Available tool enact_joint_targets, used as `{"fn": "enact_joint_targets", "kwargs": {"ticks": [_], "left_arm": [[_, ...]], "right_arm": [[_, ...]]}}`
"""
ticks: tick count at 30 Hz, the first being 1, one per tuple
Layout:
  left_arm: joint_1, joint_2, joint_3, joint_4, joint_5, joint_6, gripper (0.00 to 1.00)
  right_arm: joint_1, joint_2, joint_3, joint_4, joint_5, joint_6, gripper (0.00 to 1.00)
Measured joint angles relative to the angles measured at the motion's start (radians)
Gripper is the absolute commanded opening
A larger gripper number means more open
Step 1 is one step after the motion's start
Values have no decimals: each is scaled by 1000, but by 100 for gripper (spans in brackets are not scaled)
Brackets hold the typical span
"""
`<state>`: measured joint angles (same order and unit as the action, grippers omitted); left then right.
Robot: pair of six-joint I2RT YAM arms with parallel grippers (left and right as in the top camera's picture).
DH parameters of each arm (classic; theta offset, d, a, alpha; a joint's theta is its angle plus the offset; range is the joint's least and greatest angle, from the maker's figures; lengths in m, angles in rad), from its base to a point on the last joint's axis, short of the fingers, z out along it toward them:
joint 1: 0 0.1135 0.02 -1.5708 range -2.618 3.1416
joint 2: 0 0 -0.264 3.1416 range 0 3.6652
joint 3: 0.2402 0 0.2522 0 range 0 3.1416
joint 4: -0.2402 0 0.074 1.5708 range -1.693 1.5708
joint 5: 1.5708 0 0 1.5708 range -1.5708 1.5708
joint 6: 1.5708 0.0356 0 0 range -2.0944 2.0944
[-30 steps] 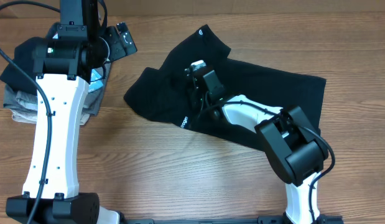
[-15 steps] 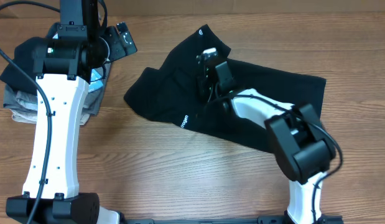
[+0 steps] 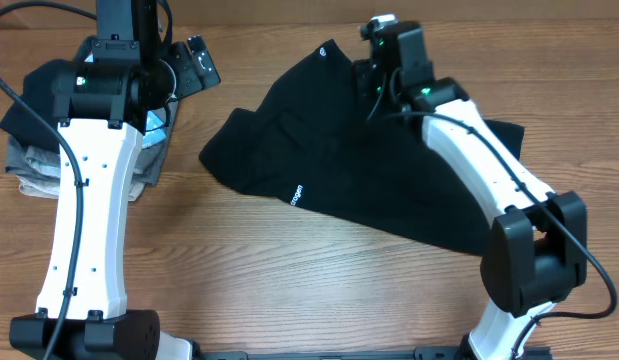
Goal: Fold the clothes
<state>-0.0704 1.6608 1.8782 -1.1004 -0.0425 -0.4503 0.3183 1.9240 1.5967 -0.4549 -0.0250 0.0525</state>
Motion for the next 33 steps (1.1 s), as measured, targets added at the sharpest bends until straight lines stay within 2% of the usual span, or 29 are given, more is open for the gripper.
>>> {"fn": "enact_joint_targets", "kwargs": {"ticks": [6, 9, 14, 21, 33], "left_arm": [[0, 0, 0, 0, 0, 0, 100], [0, 0, 0, 0, 0, 0, 100], [0, 0, 0, 0, 0, 0, 100], [0, 0, 0, 0, 0, 0, 100], [0, 0, 0, 0, 0, 0, 100]], "right_arm": [[-76, 4, 34, -4, -59, 8, 42], [-109, 40, 41, 45, -96, 17, 50], [-123, 174, 43, 144, -134, 25, 56], [-115, 303, 43, 249, -154, 26, 58], [-115, 398, 43, 350, -150, 26, 60]]}}
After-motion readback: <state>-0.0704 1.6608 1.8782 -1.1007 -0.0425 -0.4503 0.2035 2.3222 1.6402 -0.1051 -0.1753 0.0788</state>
